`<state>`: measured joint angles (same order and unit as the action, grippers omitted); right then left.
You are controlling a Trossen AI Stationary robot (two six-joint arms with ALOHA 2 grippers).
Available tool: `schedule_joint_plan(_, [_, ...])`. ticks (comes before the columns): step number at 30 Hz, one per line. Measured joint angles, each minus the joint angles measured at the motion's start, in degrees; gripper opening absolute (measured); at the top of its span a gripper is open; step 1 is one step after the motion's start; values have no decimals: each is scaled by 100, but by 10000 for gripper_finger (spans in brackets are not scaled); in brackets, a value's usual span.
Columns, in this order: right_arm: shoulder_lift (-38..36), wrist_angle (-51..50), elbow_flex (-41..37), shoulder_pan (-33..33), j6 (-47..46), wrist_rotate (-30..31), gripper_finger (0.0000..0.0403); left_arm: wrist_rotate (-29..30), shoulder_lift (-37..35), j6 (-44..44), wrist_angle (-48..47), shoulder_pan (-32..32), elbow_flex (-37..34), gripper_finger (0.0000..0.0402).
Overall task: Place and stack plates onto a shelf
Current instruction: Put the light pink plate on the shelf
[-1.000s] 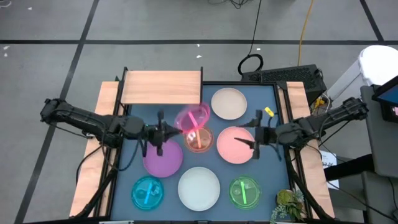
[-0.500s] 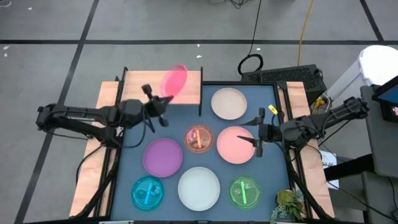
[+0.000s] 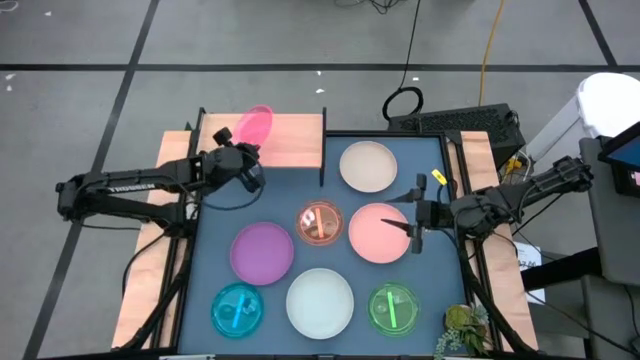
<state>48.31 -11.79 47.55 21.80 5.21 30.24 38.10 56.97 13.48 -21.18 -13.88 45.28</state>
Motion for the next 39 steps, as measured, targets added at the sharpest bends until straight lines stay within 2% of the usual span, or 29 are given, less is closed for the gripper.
schedule_joint_plan(18, [2,1,0,0,0,0,199,373,2,-786,-1942,-32,0,8])
schedule_joint_plan(39, [190,52,0,0,7,0,199,565,2,-1434,-3032,-133,0,8])
